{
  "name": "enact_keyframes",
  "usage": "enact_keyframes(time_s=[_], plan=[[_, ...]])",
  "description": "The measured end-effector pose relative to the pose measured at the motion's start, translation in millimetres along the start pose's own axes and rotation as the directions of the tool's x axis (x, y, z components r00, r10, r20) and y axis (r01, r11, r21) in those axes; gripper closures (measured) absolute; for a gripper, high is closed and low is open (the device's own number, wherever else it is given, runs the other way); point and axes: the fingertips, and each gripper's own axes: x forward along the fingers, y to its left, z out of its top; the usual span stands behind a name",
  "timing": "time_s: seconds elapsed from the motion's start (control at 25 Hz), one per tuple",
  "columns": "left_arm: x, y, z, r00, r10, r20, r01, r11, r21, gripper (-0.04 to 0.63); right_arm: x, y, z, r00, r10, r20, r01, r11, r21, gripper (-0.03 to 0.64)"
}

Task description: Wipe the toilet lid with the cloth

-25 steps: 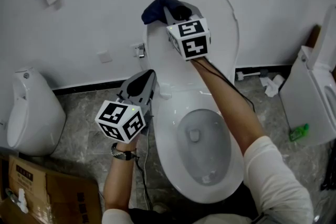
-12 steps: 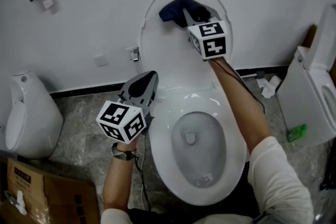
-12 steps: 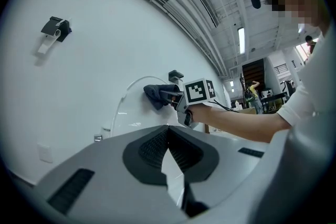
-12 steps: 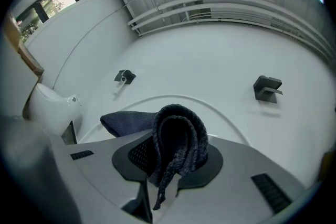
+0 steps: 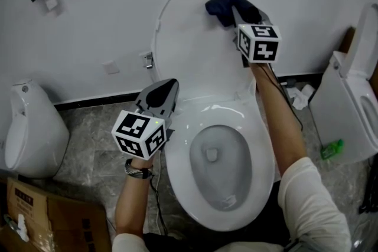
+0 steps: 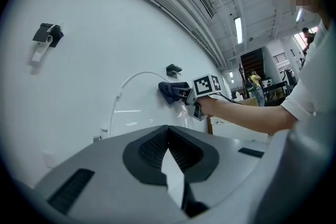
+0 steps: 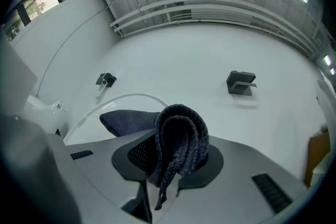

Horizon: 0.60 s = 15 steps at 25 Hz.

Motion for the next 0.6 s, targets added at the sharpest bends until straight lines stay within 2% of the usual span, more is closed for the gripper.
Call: enact_keyframes(time_s=[0.28,0.52,0.6], plan=[[5.0,5.4,-3.6,0.999,0.047,-0.028,-0.046,0.999,0.019,0.594,-19.1,-29.1,-17.5,0.997,-0.073,-0.005,0.073,0.997,0.014,0.512],[-0.7,12.3,-3.9,0.996,0.078,-0.038,-0.076,0.996,0.040,0.594,-18.9,-10.9,-20.1,0.995,-0.099,0.022,0.100,0.993,-0.063,0.526],[-2.5,14.8,-3.1,0.996,0.085,-0.037,-0.083,0.996,0.042,0.594,-17.1,-6.1,-18.7,0.994,-0.102,0.031,0.104,0.993,-0.058,0.526]])
